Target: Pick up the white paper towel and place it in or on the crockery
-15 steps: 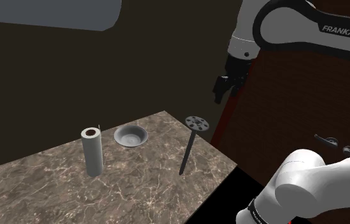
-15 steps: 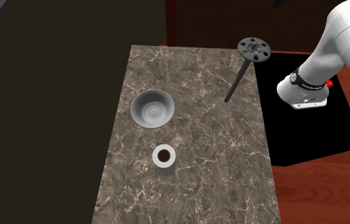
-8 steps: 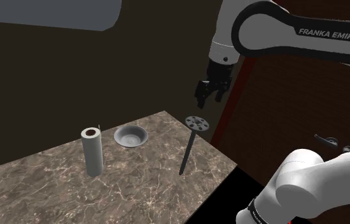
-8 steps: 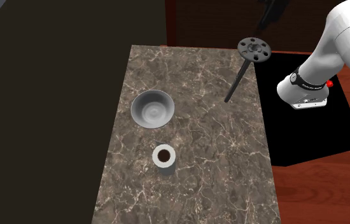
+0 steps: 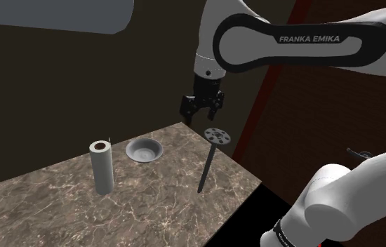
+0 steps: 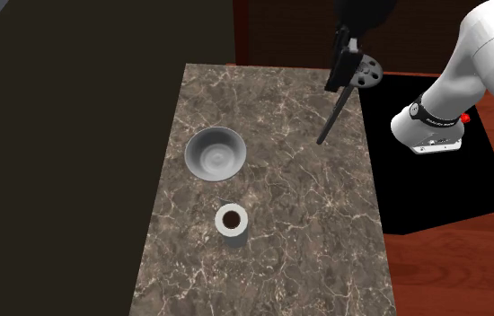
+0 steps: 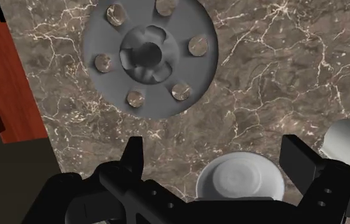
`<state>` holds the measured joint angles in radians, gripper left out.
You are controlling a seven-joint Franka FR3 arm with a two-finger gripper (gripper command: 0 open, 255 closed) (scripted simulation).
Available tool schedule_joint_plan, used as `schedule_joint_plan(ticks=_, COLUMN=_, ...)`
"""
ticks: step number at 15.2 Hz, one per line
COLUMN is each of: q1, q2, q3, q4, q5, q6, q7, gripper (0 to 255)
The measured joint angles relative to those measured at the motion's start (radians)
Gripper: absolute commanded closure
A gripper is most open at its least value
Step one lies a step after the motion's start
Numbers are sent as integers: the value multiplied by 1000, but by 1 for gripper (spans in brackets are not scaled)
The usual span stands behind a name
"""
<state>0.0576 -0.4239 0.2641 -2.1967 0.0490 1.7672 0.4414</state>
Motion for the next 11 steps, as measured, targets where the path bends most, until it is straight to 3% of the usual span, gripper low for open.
schedule_joint_plan(ticks=5, q1=9, q2=154, q3=63, q4=80, q5=5, q6=73, q7=103, gripper=0)
schedule_joint_plan(ticks=11, q1=30, q2=378, q3=131, q4=255, q5=-32, q6=118, q7=243, gripper=0)
